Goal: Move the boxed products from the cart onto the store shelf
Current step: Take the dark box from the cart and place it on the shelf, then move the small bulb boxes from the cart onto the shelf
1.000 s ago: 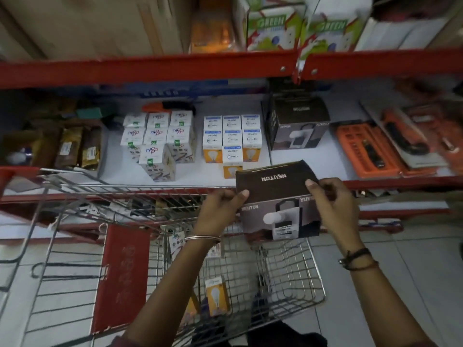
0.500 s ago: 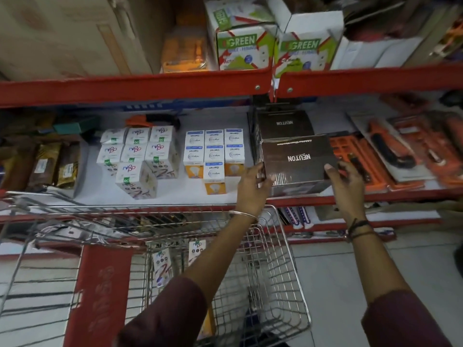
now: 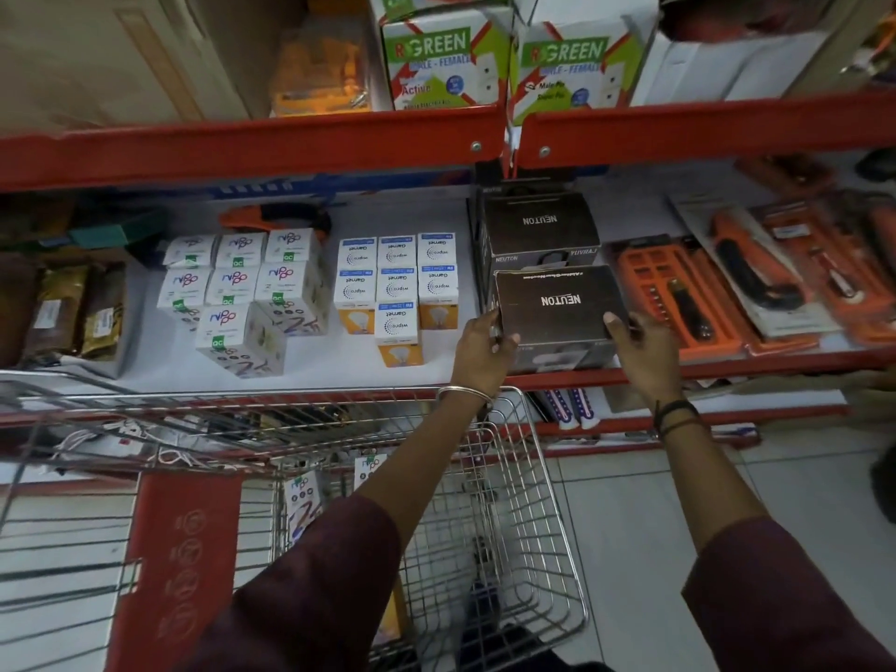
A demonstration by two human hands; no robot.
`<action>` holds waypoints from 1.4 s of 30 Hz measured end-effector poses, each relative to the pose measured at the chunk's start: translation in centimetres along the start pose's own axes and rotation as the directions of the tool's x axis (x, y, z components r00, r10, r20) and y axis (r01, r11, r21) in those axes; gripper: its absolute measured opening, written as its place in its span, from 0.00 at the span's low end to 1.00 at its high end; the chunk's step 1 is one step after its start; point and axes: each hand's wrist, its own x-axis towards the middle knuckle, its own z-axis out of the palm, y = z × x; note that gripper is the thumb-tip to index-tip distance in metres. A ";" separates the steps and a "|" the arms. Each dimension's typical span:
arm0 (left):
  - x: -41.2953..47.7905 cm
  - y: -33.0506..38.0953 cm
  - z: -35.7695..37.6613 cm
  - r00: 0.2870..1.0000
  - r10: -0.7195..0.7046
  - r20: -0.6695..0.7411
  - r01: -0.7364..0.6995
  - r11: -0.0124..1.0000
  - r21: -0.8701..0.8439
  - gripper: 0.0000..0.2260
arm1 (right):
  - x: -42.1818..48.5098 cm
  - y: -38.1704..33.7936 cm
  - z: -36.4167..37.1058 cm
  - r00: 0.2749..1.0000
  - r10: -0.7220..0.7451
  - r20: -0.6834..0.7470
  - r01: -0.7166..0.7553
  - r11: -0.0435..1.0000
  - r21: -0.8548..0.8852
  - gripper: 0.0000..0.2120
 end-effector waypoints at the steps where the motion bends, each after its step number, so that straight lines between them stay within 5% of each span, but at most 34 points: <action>1: -0.3 0.0 -0.1 1.000 -0.003 0.013 0.002 1.000 0.008 0.19 | -0.3 -0.2 0.1 1.000 0.010 0.000 -0.010 1.000 -0.002 0.14; 4: -2.6 -0.5 -1.5 1.000 -0.001 0.002 0.001 0.999 -0.043 0.18 | -2.2 -1.2 0.6 0.998 0.007 -0.069 -0.012 0.997 -0.072 0.20; 8: -8.4 -4.3 -5.8 0.988 0.148 -0.047 -0.150 0.987 -0.055 0.13 | -8.8 -2.4 2.7 0.965 -0.208 -0.161 0.167 0.957 -0.239 0.18; 11: -12.1 -9.8 -9.1 0.989 0.143 -0.026 -0.141 0.989 0.041 0.11 | -14.9 -2.3 6.0 0.962 -0.271 0.021 0.269 0.939 -0.214 0.16; 14: -15.2 -16.5 -11.4 0.999 -0.045 -0.011 0.046 0.987 0.152 0.11 | -19.9 -1.1 10.9 0.940 -0.182 0.288 0.233 0.960 -0.154 0.13; 16: -16.6 -21.3 -12.6 0.986 -0.169 0.007 0.162 0.953 0.257 0.13 | -22.2 -0.1 14.6 0.859 -0.066 0.507 0.190 0.962 -0.197 0.13; 20: -18.9 -29.4 -14.8 0.907 -0.420 0.038 0.358 0.813 0.460 0.16 | -25.0 2.7 22.4 0.548 0.170 0.819 0.126 0.951 -0.282 0.22; 23: -20.0 -34.1 -16.3 0.846 -0.528 0.071 0.414 0.736 0.536 0.20 | -26.4 5.1 27.0 0.390 0.262 0.883 0.199 0.912 -0.359 0.25; 27: -21.0 -39.2 -17.6 0.725 -0.634 0.269 0.379 0.693 0.614 0.33 | -27.2 8.2 31.0 0.276 0.393 0.877 0.328 0.820 -0.470 0.31; 36: -20.4 -40.1 -19.0 0.665 -0.658 0.353 0.485 0.740 0.465 0.30 | -26.9 9.5 33.4 0.198 0.487 0.851 0.303 0.795 -0.525 0.45; 42: -19.3 -37.0 -19.8 0.682 -0.561 0.470 0.352 0.814 0.461 0.29 | -24.9 7.2 31.2 0.242 0.379 0.893 0.334 0.832 -0.444 0.24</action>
